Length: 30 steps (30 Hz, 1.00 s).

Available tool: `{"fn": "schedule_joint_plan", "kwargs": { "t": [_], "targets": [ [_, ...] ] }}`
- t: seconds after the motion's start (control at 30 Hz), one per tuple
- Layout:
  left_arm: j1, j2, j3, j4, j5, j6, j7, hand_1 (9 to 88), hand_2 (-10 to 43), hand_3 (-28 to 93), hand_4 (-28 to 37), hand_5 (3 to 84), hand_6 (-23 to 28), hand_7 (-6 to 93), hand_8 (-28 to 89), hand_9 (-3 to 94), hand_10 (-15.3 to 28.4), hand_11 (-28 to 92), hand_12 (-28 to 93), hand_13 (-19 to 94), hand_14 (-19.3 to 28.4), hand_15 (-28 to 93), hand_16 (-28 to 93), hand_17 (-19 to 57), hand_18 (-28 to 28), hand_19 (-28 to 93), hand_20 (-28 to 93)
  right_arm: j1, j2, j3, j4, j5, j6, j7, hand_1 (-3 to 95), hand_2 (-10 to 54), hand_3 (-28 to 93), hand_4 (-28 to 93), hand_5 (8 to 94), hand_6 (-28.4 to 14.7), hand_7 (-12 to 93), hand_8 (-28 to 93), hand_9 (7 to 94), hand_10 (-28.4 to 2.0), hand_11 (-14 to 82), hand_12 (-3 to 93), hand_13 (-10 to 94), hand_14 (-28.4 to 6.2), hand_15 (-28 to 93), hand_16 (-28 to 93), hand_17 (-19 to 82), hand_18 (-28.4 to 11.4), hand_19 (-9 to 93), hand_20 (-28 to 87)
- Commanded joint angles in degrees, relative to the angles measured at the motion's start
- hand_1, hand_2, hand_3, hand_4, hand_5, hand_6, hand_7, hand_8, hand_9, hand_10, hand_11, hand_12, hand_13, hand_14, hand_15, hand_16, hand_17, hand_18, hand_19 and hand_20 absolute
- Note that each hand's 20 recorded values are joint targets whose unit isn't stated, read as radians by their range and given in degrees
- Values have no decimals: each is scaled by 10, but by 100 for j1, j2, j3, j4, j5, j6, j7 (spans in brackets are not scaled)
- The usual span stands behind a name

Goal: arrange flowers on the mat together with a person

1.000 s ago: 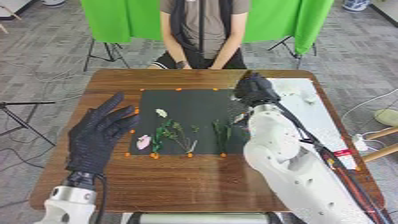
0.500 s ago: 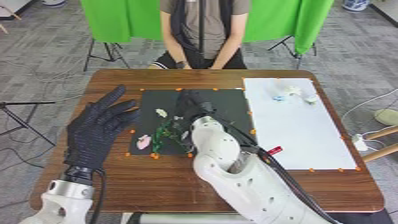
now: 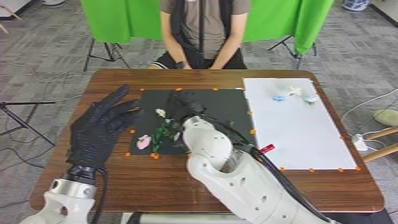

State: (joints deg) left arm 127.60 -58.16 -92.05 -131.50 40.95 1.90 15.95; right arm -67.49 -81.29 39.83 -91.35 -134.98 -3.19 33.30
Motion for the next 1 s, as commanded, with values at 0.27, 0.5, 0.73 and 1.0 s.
{"fn": "schedule_joint_plan", "kwargs": {
  "t": [0.27, 0.5, 0.73, 1.0],
  "targets": [
    [53, 77, 53, 13, -83, 71, 10, 197, 59, 751, -283, 370, 96, 101, -82, 374, 223, 251, 118, 284, 284, 505, -93, -33, 284, 802, -158, -74, -69, -13, -46, -319, -604, -16, 475, -95, 805, -283, 702, 29, 134, -108, 763, -115, 182, 189, 651, -89, 509, 157, 165, -147, 718, 71],
    [91, 95, 22, -15, -92, 127, 13, 203, 59, 754, -283, 370, 97, 101, -82, 374, 223, 252, 118, 286, 284, 506, -94, -34, 284, 801, -160, -120, -97, 35, -145, -491, -840, -109, 441, -95, 837, -283, 698, 30, 142, -136, 736, -128, 225, 137, 635, -101, 541, 112, 153, -150, 707, 91],
    [76, 104, 43, -16, -94, 132, -14, 211, 57, 762, -283, 370, 97, 102, -82, 374, 223, 253, 118, 286, 284, 507, -95, -33, 284, 802, -161, -72, -104, 31, -161, -530, -991, -77, 405, -95, 847, -283, 706, 28, 141, -136, 713, -143, 228, 140, 611, -111, 568, 91, 141, -152, 704, 99],
    [112, 92, 31, -32, -97, 149, -36, 216, 58, 764, -283, 370, 97, 102, -82, 374, 223, 255, 117, 285, 284, 507, -95, -33, 284, 804, -165, -169, -145, 116, -248, -608, -1147, -168, 375, -95, 848, -283, 713, 27, 138, -136, 646, -155, 230, 135, 548, -131, 607, 70, 125, -158, 697, 109]
  ]
}}
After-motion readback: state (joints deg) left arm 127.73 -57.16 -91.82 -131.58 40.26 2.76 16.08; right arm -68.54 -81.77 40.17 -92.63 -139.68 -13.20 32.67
